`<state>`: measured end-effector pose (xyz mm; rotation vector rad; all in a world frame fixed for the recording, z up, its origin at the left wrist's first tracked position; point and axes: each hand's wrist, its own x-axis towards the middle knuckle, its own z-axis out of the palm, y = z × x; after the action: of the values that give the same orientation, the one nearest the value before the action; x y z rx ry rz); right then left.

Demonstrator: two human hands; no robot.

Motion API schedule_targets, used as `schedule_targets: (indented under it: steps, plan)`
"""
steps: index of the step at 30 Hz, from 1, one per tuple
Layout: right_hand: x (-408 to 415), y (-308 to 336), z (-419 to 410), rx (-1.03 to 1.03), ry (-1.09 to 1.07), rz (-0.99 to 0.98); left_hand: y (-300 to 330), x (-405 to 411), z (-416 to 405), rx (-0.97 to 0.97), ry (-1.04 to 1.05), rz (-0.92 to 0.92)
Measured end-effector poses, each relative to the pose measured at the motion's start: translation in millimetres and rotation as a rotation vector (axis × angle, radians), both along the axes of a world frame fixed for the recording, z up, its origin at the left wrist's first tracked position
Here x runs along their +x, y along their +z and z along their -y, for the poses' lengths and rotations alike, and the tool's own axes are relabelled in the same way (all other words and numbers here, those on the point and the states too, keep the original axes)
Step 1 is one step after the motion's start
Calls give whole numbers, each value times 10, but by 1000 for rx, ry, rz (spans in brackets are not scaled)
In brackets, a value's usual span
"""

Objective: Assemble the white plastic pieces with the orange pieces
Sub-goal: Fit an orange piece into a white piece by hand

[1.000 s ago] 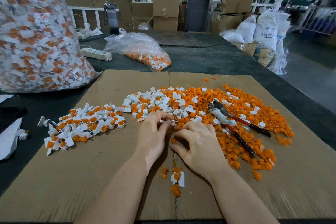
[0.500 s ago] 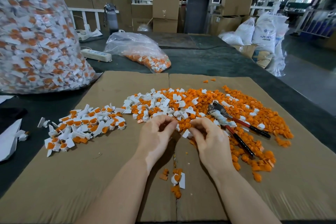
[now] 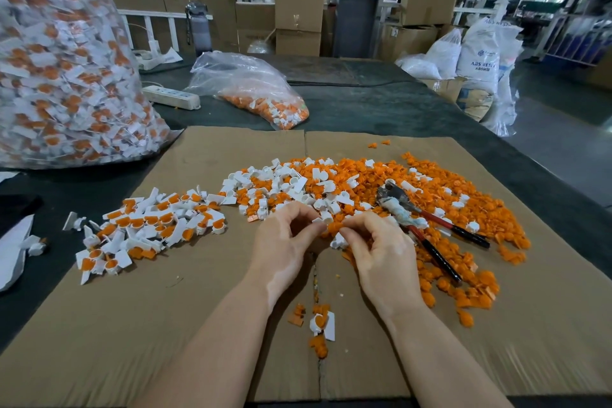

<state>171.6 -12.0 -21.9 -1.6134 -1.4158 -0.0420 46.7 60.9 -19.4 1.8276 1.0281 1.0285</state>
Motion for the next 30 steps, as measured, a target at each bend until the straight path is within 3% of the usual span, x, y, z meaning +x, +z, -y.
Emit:
schedule_targets:
  steps: [30]
  plan:
    - [-34, -16, -35, 46, -68, 317, 18, -1, 66, 5, -63, -6]
